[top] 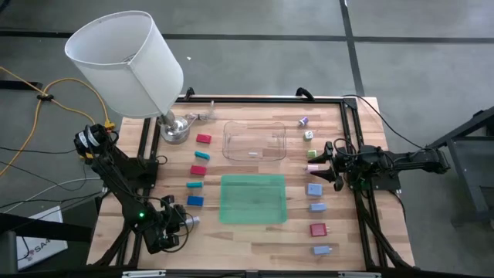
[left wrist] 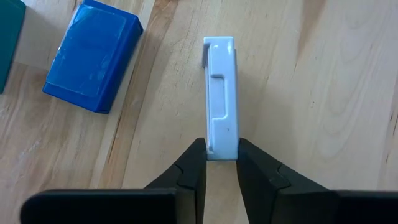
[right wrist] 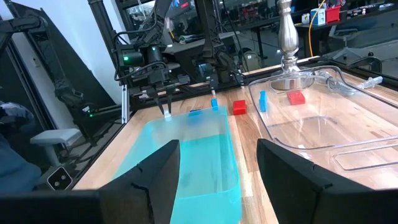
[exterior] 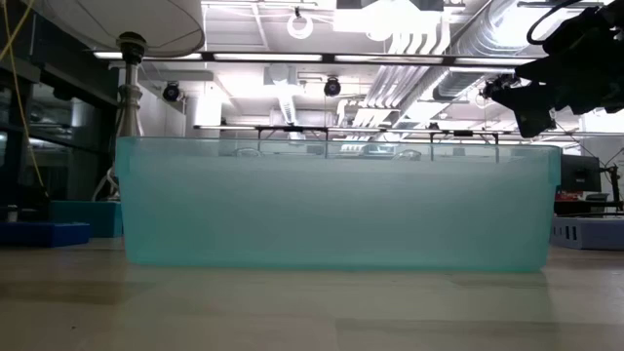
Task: Pick & Place Office items
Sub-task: Put the white digital clock into the blue bin
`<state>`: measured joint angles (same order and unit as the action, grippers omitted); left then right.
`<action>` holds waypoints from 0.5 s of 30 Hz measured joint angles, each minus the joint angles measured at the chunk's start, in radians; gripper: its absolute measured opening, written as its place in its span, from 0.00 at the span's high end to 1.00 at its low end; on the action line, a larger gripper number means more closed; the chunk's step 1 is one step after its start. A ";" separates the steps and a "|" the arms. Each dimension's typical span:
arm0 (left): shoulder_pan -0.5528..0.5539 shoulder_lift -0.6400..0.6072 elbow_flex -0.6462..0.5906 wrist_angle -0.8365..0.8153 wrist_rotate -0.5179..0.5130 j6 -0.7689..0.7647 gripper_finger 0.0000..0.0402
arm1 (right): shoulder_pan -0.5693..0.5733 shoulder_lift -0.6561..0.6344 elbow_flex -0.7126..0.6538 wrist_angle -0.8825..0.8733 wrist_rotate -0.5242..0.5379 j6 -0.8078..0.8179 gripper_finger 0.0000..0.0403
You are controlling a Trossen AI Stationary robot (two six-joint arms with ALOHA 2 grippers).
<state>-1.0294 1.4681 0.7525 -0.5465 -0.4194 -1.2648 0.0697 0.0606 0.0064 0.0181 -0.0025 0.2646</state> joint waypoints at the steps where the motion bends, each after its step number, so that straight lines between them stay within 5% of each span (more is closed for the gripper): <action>1: 0.000 0.000 0.000 0.000 0.000 0.000 0.84 | 0.000 0.000 0.000 0.000 0.000 0.000 0.50; 15: 0.000 0.000 0.000 0.000 -0.020 0.000 0.84 | 0.000 0.000 0.000 0.000 0.000 0.000 0.50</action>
<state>-1.0294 1.4681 0.7521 -0.5465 -0.4390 -1.2644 0.0699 0.0606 0.0065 0.0181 -0.0028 0.2646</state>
